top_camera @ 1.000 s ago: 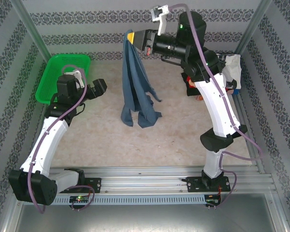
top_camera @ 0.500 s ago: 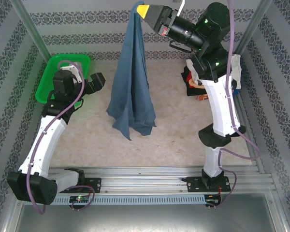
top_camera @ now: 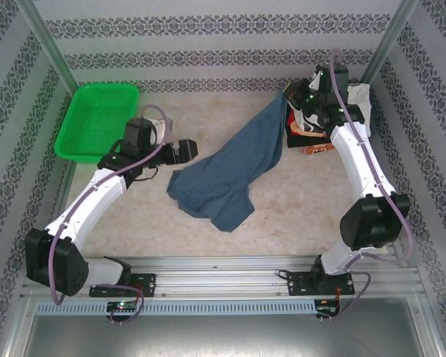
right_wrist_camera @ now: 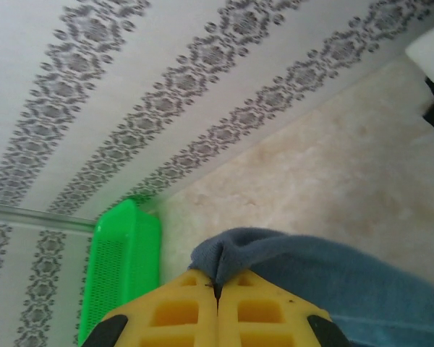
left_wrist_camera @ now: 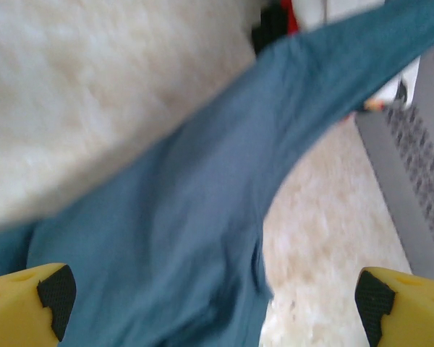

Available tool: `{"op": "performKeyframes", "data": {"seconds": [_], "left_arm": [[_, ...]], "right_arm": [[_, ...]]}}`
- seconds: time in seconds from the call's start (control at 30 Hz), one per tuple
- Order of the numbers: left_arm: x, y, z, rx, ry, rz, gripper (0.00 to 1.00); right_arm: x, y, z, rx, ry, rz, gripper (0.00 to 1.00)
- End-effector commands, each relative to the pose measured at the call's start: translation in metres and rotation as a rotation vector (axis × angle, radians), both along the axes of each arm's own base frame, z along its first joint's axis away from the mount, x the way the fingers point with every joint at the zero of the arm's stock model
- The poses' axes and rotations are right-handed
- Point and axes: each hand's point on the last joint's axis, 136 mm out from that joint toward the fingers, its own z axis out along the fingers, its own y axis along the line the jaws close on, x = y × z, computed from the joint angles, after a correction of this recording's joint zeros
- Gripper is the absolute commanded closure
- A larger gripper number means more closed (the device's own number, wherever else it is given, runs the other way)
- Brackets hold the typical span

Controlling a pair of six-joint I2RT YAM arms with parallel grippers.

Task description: Fold and stack the t-shirts

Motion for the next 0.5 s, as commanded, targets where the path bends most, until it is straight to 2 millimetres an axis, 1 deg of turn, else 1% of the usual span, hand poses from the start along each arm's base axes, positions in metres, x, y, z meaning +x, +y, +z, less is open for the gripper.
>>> {"op": "performKeyframes", "data": {"seconds": [0.0, 0.07, 0.1, 0.17, 0.23, 0.33, 0.4, 0.47], "left_arm": [[-0.055, -0.035, -0.033, 0.044, 0.127, -0.203, 0.00], [-0.082, -0.049, -0.056, 0.123, 0.191, -0.296, 0.00], [-0.091, -0.052, -0.069, 0.163, 0.238, -0.324, 0.00], [-0.107, -0.055, -0.091, 0.225, 0.322, -0.363, 0.00], [-0.117, -0.065, -0.104, 0.270, 0.361, -0.421, 0.00], [-0.122, -0.081, -0.126, 0.334, 0.420, -0.477, 0.03], [-0.116, -0.087, -0.145, 0.363, 0.464, -0.469, 0.08], [-0.107, -0.090, -0.157, 0.386, 0.486, -0.443, 0.12]], "right_arm": [[-0.001, 0.000, 0.037, -0.025, -0.139, 0.009, 1.00], [-0.001, -0.004, 0.025, -0.027, -0.109, 0.006, 1.00], [-0.001, -0.007, 0.020, -0.028, -0.095, 0.003, 1.00], [-0.003, -0.009, 0.012, -0.033, -0.078, 0.003, 1.00], [-0.004, -0.011, 0.004, -0.043, -0.062, 0.002, 1.00], [-0.007, -0.011, -0.007, -0.046, -0.035, 0.008, 1.00], [-0.009, -0.011, -0.013, -0.044, -0.021, 0.012, 1.00], [-0.012, -0.011, -0.018, -0.044, -0.010, 0.014, 1.00]]}}
